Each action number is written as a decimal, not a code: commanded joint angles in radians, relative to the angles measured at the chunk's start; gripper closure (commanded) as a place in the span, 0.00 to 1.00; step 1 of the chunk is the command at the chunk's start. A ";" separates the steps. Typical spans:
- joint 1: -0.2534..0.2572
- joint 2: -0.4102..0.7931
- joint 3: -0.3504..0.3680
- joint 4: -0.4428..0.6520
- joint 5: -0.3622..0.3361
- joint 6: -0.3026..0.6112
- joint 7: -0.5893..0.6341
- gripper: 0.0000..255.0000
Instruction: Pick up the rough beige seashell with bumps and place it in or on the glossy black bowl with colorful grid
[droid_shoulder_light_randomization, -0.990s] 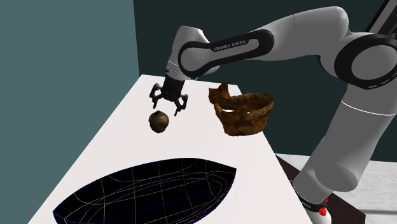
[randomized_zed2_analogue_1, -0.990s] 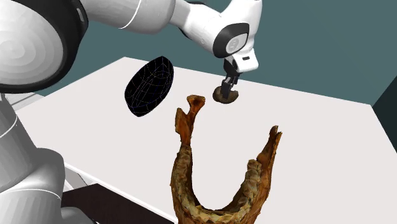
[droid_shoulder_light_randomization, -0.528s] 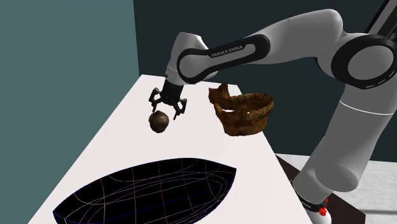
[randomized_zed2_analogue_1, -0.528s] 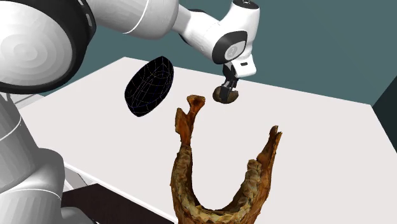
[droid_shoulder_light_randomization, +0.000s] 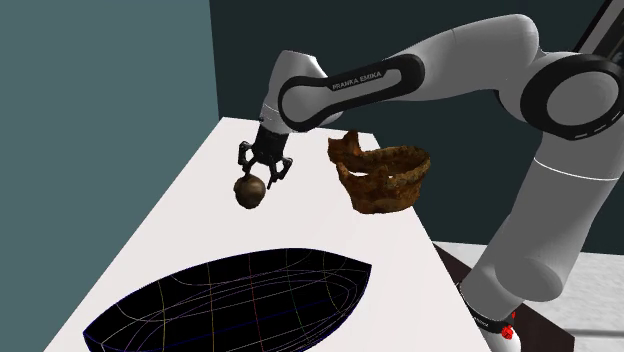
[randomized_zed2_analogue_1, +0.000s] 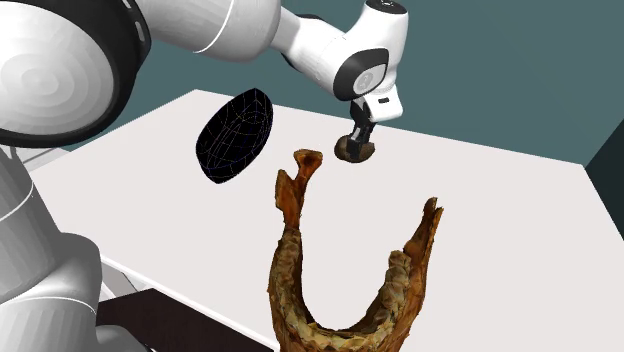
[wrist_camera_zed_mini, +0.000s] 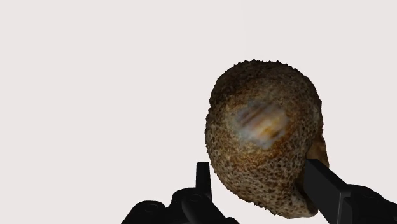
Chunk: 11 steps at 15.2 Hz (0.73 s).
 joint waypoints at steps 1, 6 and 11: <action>0.000 0.000 0.000 0.000 0.000 0.000 0.000 1.00; 0.000 -0.004 0.000 0.007 0.001 -0.012 0.001 1.00; -0.003 -0.025 0.000 0.051 0.002 -0.074 0.008 1.00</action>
